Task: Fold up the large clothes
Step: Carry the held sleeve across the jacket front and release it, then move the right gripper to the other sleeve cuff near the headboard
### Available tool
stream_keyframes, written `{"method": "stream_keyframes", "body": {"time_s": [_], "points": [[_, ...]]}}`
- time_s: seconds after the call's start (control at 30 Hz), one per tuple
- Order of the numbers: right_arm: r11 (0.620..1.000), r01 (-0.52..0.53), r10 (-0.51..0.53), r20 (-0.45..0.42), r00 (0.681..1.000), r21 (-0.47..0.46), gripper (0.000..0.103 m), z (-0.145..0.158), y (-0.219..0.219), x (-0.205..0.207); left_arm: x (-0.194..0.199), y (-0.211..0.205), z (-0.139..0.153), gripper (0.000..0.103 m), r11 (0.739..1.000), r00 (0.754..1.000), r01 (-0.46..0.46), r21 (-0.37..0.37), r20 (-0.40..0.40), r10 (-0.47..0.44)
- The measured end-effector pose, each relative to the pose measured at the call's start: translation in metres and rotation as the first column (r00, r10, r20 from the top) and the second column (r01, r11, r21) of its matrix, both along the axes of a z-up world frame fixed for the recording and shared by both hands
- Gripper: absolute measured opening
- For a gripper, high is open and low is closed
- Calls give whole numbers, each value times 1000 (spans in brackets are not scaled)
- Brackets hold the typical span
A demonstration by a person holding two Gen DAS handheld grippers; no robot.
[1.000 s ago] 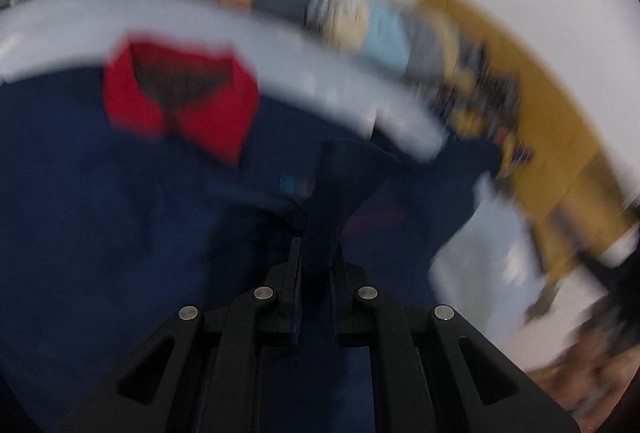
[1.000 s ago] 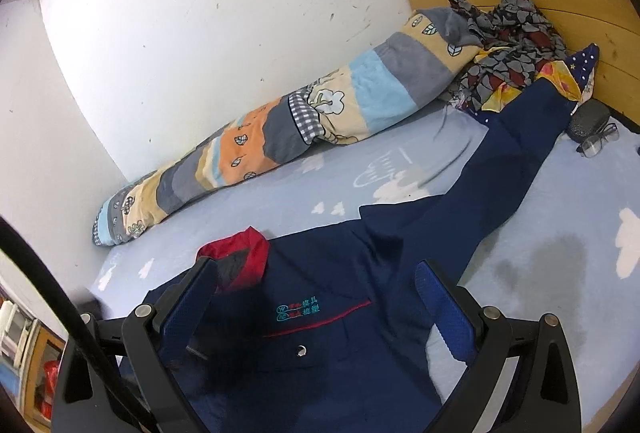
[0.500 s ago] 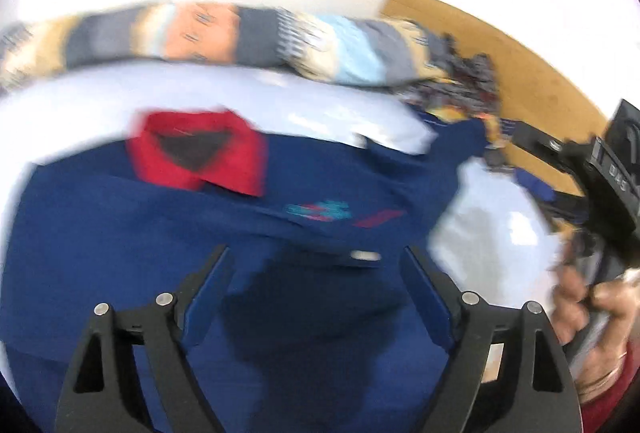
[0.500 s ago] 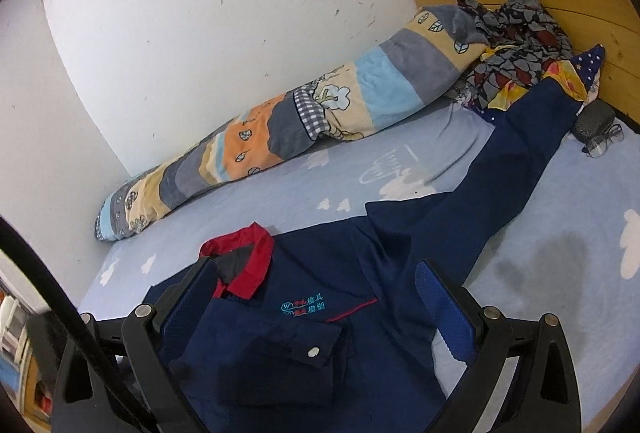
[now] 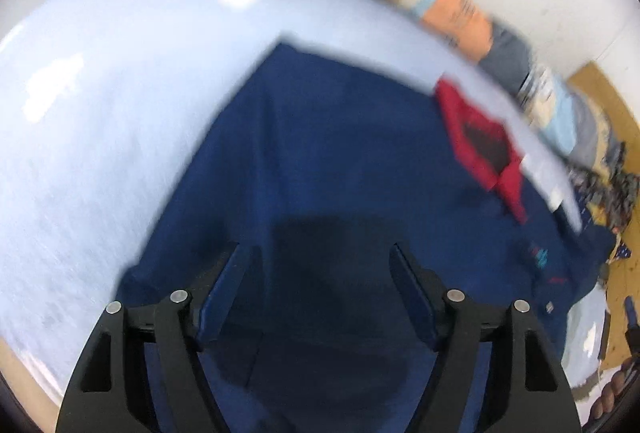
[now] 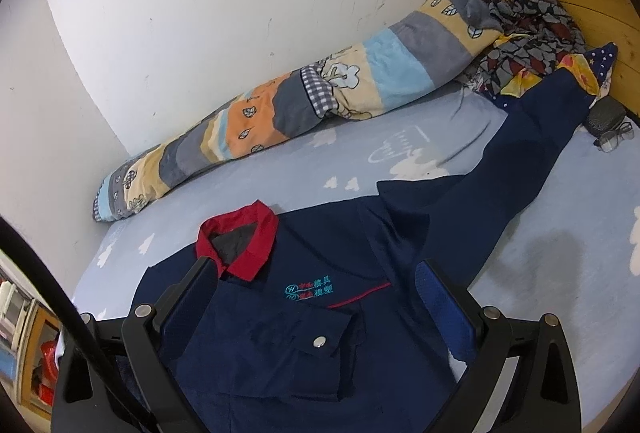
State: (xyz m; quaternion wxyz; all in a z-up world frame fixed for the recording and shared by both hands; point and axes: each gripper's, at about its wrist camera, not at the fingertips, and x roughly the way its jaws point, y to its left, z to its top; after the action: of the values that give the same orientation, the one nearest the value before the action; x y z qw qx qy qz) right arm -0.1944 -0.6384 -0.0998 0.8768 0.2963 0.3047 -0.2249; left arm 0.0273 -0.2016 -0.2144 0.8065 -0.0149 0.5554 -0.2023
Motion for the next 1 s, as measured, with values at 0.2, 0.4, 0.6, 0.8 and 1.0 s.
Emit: {"method": "stream_keyframes", "body": {"time_s": [0.2,0.4,0.6,0.8,1.0], "points": [[991,-103,108,-66,992,84,101,-24,10,21,-13,-18,-6,85,992,998,60,108,19,-62],[965,-141,181,-172,968,219,101,-67,26,46,-53,-65,7,85,940,955,182,289,175,-239],[978,-104,134,-166,977,182,101,-64,17,42,-130,-95,58,88,871,703,210,444,550,-450],[973,27,1,-122,993,228,101,-60,-30,13,-172,-111,65,91,818,585,289,498,584,-563],[950,184,-183,-27,983,252,101,-48,-106,-53,-166,-124,61,91,819,600,299,490,571,-561]]}}
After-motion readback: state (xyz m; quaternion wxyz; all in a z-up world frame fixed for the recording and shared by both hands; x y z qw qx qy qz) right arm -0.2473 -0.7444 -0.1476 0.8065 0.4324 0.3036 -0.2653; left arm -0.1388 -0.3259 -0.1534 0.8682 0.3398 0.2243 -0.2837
